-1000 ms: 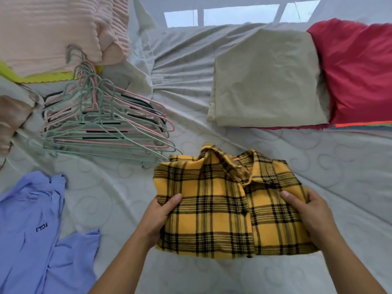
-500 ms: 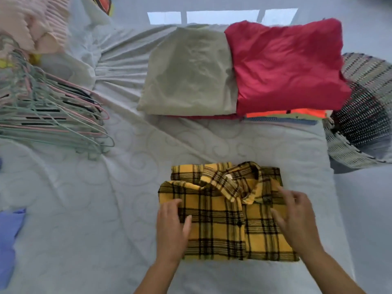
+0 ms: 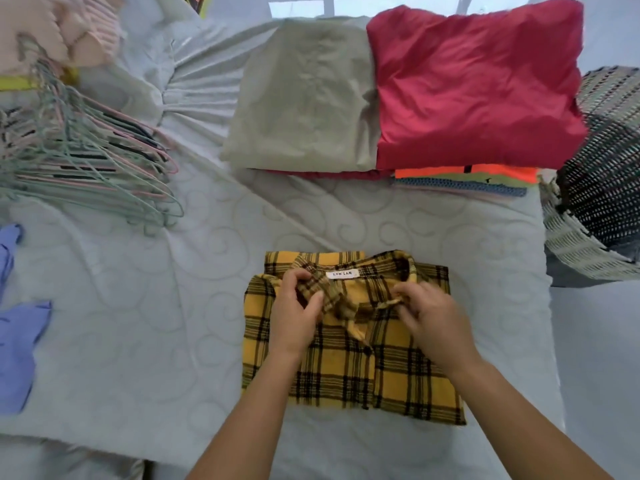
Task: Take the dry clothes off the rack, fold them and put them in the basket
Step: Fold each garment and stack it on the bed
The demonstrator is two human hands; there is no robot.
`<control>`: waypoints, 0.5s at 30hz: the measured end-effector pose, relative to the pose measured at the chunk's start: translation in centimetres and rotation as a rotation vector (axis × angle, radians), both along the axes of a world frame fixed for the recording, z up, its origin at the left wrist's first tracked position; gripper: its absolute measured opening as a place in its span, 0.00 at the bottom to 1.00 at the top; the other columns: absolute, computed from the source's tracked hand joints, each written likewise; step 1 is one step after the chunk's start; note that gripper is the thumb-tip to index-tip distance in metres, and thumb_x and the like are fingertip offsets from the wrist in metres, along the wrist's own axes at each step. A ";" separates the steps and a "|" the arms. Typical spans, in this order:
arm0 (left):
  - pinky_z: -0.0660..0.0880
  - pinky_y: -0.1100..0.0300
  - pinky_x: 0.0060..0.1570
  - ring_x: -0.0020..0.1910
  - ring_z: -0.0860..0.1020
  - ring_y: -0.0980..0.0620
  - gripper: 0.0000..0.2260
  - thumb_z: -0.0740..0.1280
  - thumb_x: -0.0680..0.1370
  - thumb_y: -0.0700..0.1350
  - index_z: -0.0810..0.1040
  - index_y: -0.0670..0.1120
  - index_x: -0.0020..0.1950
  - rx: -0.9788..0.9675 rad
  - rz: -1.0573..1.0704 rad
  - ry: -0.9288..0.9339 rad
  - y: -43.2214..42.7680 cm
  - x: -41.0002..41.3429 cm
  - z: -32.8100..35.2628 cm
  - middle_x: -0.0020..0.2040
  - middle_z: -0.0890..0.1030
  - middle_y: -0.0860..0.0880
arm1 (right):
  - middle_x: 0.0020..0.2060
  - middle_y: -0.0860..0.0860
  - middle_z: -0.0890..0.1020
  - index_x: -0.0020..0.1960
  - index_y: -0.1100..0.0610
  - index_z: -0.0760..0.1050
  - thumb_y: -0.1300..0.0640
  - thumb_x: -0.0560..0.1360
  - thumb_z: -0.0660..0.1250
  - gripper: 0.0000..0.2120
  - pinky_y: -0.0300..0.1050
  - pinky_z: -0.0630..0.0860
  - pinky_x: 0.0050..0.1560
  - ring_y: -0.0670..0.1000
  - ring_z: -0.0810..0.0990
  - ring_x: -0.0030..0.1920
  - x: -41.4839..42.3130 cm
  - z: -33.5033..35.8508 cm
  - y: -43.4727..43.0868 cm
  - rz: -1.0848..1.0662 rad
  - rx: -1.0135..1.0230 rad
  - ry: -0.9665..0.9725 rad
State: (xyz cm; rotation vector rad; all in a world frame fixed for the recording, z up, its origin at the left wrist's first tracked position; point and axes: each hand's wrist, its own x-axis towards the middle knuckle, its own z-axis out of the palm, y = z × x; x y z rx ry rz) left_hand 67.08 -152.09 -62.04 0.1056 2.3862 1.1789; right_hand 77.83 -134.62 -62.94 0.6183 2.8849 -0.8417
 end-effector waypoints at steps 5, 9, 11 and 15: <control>0.76 0.54 0.49 0.46 0.72 0.52 0.31 0.72 0.69 0.56 0.65 0.46 0.67 -0.137 0.125 0.019 -1.7 -1.7 0.1 0.48 0.70 0.50 | 0.53 0.48 0.71 0.70 0.54 0.66 0.56 0.78 0.62 0.21 0.37 0.69 0.53 0.47 0.71 0.54 -0.9 -0.6 0.1 -0.129 -0.149 -0.059; 0.72 0.50 0.58 0.55 0.73 0.49 0.13 0.72 0.71 0.52 0.76 0.50 0.53 -0.423 -0.357 0.045 -1.2 -6.5 0.2 0.53 0.74 0.49 | 0.67 0.58 0.68 0.71 0.60 0.63 0.55 0.74 0.69 0.29 0.46 0.65 0.65 0.57 0.67 0.67 -4.9 -1.5 3.3 -0.449 -0.317 -0.208; 0.77 0.53 0.49 0.46 0.77 0.49 0.04 0.68 0.75 0.48 0.73 0.54 0.45 -0.172 -0.490 -0.031 -1.3 -7.2 0.8 0.45 0.77 0.52 | 0.60 0.55 0.76 0.66 0.59 0.70 0.56 0.73 0.70 0.24 0.35 0.72 0.52 0.54 0.74 0.58 -5.6 -1.1 4.0 -0.408 -0.510 -0.297; 0.76 0.62 0.50 0.48 0.77 0.56 0.11 0.64 0.76 0.43 0.75 0.57 0.54 0.188 -0.616 0.091 0.6 -7.6 1.6 0.49 0.79 0.55 | 0.43 0.50 0.78 0.49 0.53 0.75 0.58 0.71 0.72 0.08 0.35 0.74 0.39 0.56 0.78 0.48 -2.9 -0.1 5.4 -0.485 -0.525 0.077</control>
